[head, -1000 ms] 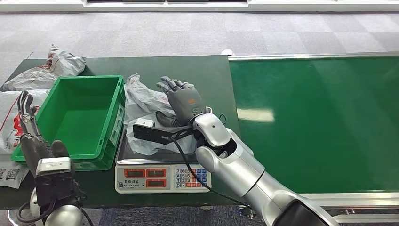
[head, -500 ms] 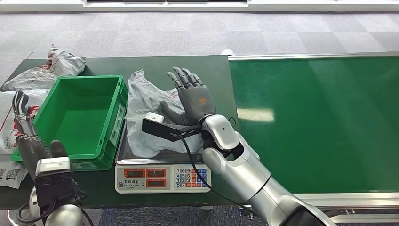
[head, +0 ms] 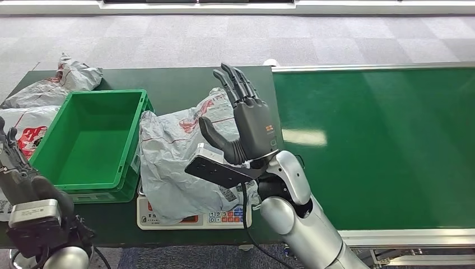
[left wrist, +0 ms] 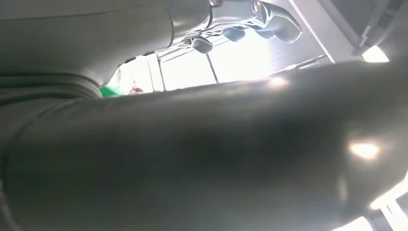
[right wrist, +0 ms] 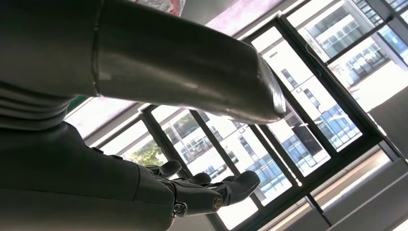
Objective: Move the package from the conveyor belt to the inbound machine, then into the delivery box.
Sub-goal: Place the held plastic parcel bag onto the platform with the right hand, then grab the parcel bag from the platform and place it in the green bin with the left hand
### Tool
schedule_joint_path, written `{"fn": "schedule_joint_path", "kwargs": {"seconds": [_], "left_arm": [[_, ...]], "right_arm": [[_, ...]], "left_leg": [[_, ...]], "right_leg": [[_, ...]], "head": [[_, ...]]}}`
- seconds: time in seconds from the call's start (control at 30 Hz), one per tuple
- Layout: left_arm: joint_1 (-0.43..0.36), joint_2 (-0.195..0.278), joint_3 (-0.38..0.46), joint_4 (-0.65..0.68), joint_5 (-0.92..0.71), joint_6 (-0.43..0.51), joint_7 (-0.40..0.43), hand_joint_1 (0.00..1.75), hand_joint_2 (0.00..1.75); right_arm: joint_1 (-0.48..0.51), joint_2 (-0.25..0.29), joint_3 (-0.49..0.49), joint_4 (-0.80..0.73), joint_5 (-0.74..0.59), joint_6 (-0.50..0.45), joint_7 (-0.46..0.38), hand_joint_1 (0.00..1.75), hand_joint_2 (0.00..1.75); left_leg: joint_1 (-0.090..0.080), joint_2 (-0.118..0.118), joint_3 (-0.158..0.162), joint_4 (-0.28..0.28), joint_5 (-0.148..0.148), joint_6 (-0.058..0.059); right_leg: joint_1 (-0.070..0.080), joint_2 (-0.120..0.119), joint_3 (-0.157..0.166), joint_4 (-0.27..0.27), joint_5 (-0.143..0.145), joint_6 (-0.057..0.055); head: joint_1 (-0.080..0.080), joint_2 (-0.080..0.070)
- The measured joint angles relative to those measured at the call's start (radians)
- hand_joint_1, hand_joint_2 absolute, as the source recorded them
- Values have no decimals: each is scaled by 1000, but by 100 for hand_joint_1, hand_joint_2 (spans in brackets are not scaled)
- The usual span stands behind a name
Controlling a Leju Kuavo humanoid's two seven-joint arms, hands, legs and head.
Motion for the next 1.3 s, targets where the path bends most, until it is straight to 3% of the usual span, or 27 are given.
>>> {"fn": "schedule_joint_path", "kwargs": {"seconds": [0.17,0.3,0.37,0.47,0.6,0.73,0.93,1.03,1.3], "left_arm": [[-3,-5,1,8,10,-6,-7,0,0],[-23,-1,-7,17,-98,-80,32,0,175],[-81,25,-41,35,-266,-232,93,0,175],[-240,86,-132,129,-477,-483,160,0,175],[-496,155,-248,347,-448,-624,151,0,175],[-654,198,-340,516,-419,-652,139,0,175],[-735,228,-405,617,-406,-658,142,0,175],[-789,235,-463,676,-406,-727,122,0,175],[-929,186,-699,1016,-303,-806,58,0,175]], "right_arm": [[58,-19,-34,-91,-29,14,-2,0,175],[95,-29,-50,-143,-26,-9,-27,0,175],[139,-41,-66,-188,-10,-19,-57,0,175],[240,-71,-95,-266,12,-34,-125,0,175],[363,-107,-152,-355,13,-106,-214,0,175],[426,-133,-196,-409,16,-134,-240,0,175],[457,-150,-219,-440,21,-139,-243,0,175],[492,-166,-232,-456,19,-179,-257,0,175],[620,-214,-254,-468,-42,-290,-320,0,175]], "left_leg": [[0,1,0,0,0,0],[0,0,0,1,0,0],[0,-4,0,1,1,1],[0,-7,-2,1,2,1],[-1,-4,-4,1,4,1],[-1,2,-4,1,4,1],[-1,3,-4,1,5,1],[-1,1,-6,1,5,1],[-3,3,-7,1,5,2]], "right_leg": [[0,1,0,0,0,0],[0,0,-2,-1,0,0],[0,-3,-2,-1,0,0],[0,-7,-1,-1,1,0],[-1,-3,-3,-1,5,1],[-1,3,-4,-1,7,1],[-1,5,-7,-1,7,1],[-1,3,-7,-1,7,1],[-3,5,-8,-1,7,2]], "head": [[0,0],[0,0],[0,0],[0,0],[0,0],[0,0],[0,0],[0,0],[0,0]]}}
